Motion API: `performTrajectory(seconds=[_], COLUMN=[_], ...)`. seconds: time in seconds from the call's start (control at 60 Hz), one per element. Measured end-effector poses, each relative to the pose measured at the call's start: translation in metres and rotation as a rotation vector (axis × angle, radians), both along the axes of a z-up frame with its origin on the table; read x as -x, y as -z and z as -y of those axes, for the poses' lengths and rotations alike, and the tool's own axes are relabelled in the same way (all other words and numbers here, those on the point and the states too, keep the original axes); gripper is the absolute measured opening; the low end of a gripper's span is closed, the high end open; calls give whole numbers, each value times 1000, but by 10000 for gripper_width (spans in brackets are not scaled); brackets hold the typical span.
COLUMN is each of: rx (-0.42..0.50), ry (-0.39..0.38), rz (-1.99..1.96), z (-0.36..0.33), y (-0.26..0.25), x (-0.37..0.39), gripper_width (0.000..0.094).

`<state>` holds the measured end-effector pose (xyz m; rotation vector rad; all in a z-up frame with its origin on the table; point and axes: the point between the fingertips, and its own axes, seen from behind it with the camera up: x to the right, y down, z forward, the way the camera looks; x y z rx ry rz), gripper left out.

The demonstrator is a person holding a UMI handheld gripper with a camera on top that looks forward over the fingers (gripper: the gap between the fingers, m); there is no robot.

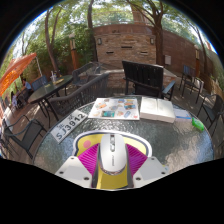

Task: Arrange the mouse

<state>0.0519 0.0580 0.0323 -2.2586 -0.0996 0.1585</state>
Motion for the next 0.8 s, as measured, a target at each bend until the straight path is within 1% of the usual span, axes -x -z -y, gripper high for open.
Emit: performTrajectory(seconds=[0.083, 0.1, 0.15, 0.167, 0.183, 0.233, 0.25, 0.283, 0.3, 0.367, 0.433, 0.583, 0.683, 0.8], rx=[60, 68, 82, 78, 75, 68, 68, 60, 55, 42, 19, -32, -60, -82], ry=[-38, -43, -38, -34, -34, -50, -55, -58, -57, -51, -29, 16, 45, 68], rz=[23, 25, 42, 47, 53, 67, 70, 82, 86, 98, 98, 123, 149, 172], z=[-2, -1, 6, 7, 8, 14, 13, 18, 20, 35, 59, 119, 166, 217], y=[25, 38, 44, 43, 41, 32, 26, 19, 14, -10, -44, -104, -132, -153], x=[10, 8, 9, 8, 8, 9, 4, 7, 7, 8, 8, 13, 18, 27], gripper_width=[464, 479, 520, 550, 602, 840, 866, 835, 834, 862, 857, 857, 864, 859])
